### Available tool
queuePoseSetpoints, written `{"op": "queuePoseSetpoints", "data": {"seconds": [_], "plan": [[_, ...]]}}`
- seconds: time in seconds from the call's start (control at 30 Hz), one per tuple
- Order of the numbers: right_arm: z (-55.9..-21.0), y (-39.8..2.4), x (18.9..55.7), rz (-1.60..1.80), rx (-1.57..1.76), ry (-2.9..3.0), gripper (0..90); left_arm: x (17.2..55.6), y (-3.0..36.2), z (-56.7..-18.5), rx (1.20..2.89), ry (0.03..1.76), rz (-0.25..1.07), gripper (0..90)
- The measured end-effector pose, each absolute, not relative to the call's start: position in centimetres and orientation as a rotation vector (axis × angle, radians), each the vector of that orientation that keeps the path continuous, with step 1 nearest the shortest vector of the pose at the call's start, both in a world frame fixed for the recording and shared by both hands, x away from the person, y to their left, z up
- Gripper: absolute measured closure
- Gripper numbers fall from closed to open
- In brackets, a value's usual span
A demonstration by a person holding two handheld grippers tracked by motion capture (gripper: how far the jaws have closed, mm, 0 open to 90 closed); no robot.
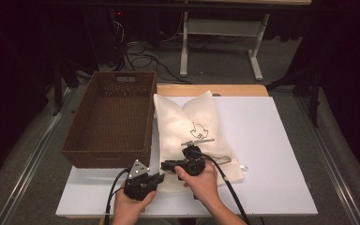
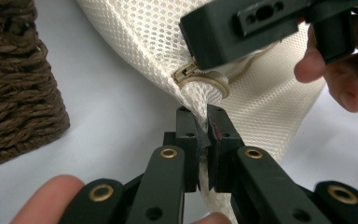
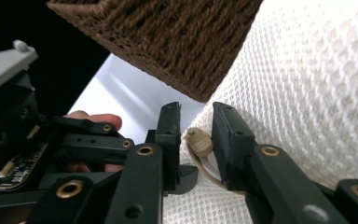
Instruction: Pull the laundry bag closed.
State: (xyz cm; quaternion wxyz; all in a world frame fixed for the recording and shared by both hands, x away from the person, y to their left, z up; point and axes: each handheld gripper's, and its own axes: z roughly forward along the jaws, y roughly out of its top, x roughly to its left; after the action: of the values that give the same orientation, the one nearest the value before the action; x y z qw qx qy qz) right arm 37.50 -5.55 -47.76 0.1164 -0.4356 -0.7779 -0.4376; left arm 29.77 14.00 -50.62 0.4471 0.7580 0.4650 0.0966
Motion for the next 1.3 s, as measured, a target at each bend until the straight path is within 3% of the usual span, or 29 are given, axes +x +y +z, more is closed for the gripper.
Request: {"op": "queuePoseSetpoints", "data": {"seconds": [0.17, 0.67, 1.17, 1.3], "plan": [[-47.8, -5.5, 37.3, -1.258, -1.276, -2.324, 80.3, 29.9, 14.2, -50.8, 1.867, 1.175, 0.228, 84.4], [-47.3, -6.0, 37.0, -1.249, -1.274, -2.322, 78.2, 29.9, 13.9, -50.7, 1.855, 1.179, 0.238, 84.1], [-46.7, -5.9, 36.2, -1.304, -1.2, -2.47, 81.9, 30.0, 13.9, -50.4, 1.84, 1.179, 0.24, 83.2], [-46.8, -6.3, 36.6, -1.321, -1.197, -2.42, 81.9, 30.2, 14.3, -50.5, 1.803, 1.179, 0.181, 79.1]]}}
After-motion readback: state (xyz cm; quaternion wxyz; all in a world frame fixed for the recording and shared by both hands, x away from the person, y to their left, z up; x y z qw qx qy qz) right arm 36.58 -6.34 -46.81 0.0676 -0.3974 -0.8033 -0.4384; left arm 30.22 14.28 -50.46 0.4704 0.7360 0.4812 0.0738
